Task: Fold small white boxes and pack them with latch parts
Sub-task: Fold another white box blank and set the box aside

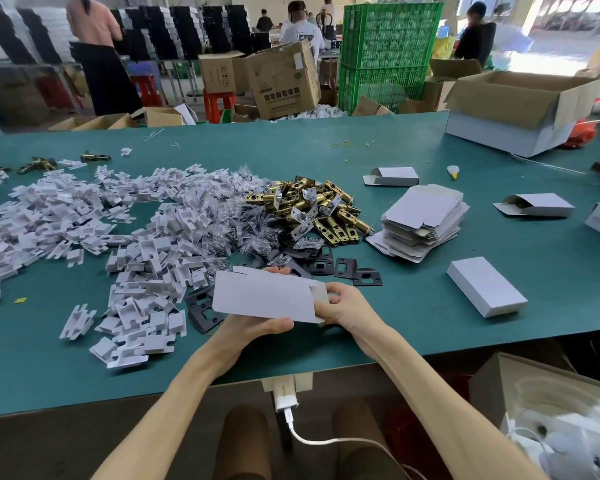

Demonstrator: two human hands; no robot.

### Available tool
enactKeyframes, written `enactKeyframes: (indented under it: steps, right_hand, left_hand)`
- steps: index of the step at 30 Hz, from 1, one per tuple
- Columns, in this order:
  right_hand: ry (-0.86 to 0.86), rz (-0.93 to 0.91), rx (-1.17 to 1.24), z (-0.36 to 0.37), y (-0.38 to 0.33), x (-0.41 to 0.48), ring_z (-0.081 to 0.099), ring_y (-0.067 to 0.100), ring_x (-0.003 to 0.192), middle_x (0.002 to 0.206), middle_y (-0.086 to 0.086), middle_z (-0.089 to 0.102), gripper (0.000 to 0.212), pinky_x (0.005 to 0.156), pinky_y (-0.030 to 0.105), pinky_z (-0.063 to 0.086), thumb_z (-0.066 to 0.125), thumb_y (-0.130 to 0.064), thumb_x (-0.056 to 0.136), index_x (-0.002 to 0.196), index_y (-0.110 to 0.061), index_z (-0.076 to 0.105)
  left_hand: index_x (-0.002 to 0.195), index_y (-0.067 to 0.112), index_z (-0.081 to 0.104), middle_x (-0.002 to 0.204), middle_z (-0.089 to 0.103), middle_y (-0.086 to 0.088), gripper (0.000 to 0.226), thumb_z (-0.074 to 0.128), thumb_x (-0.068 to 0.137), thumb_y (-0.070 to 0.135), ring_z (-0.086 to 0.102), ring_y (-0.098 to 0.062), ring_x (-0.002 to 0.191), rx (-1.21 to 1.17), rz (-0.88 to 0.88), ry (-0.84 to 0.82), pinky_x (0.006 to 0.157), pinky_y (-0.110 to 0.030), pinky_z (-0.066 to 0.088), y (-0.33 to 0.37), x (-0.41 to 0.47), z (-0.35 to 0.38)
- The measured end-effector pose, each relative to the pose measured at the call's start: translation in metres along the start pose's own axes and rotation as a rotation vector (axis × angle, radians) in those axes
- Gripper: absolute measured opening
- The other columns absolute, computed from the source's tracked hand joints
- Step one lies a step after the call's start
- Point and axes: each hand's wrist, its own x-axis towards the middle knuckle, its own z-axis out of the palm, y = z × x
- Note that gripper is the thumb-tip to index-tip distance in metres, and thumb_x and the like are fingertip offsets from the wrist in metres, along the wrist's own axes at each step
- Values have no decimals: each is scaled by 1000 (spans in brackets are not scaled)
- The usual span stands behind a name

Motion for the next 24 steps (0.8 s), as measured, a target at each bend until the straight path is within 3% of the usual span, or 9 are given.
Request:
enactKeyframes:
  steps: [4, 6, 9, 12, 14, 16, 19, 21, 24]
  right_hand:
    - [-7, -17, -12, 1, -1, -1, 77, 24, 81, 100, 13, 78, 47, 64, 24, 57, 81, -20, 87, 125, -6, 56]
    - [-10, -22, -14, 1, 0, -2, 76, 26, 86, 106, 15, 76, 42, 69, 27, 58, 76, -22, 92, 125, -5, 57]
    - [-31, -54, 74, -4, 3, -3, 74, 26, 101, 117, 14, 73, 30, 86, 31, 60, 67, -18, 98, 125, -7, 63]
    - [-58, -98, 378, -13, 4, -5, 71, 31, 109, 116, 22, 72, 27, 94, 32, 58, 57, -10, 101, 127, -4, 64]
    - [-38, -96, 403, -12, 3, -7, 72, 32, 109, 113, 21, 73, 31, 94, 33, 58, 56, -25, 104, 126, -6, 66]
    - [-12, -107, 205, -5, 2, -8, 73, 25, 104, 110, 12, 76, 39, 89, 30, 58, 56, -44, 101, 122, -14, 70]
    - [15, -179, -85, 5, 5, -10, 69, 6, 97, 105, -8, 76, 32, 82, 20, 51, 61, -51, 97, 111, -27, 74]
    - [27, -211, -131, 7, 7, -11, 67, 5, 91, 99, -9, 75, 26, 81, 19, 50, 62, -45, 99, 105, -25, 75]
    - [55, -222, -144, 10, 7, -12, 66, 9, 82, 92, -2, 75, 26, 72, 24, 52, 61, -38, 101, 101, -16, 76]
  left_hand:
    - [137, 35, 61, 133, 68, 4, 59, 83, 82, 37, 62, -13, 126, -102, -14, 45, 103, -29, 50, -4, 0, -1]
    - [132, 24, 67, 131, 71, -4, 55, 84, 82, 36, 62, -22, 128, -160, -10, 71, 108, -36, 47, -7, 2, -2]
    - [130, 11, 65, 124, 73, -8, 66, 88, 74, 37, 63, -29, 126, -391, -56, 211, 101, -34, 54, -11, 6, -3]
    - [137, 11, 59, 128, 72, -8, 74, 83, 74, 42, 66, -24, 120, -473, -84, 265, 95, -32, 57, -11, 10, -4]
    - [132, 9, 63, 126, 73, -9, 70, 81, 76, 48, 68, -24, 115, -415, -117, 239, 91, -31, 58, -12, 12, -2]
    - [125, 9, 69, 121, 76, -10, 65, 80, 76, 50, 72, -26, 110, -325, -134, 214, 87, -30, 59, -13, 13, 2]
    - [110, 9, 74, 103, 79, -7, 53, 77, 80, 53, 74, -25, 83, -183, -108, 207, 69, -25, 58, -11, 13, 7]
    - [95, 6, 72, 77, 73, -7, 57, 78, 79, 60, 57, -19, 55, -99, -99, 242, 47, -22, 45, -10, 13, 11]
    - [88, 0, 67, 64, 64, -6, 58, 76, 85, 58, 44, -15, 44, -59, -115, 298, 39, -21, 35, -11, 15, 13]
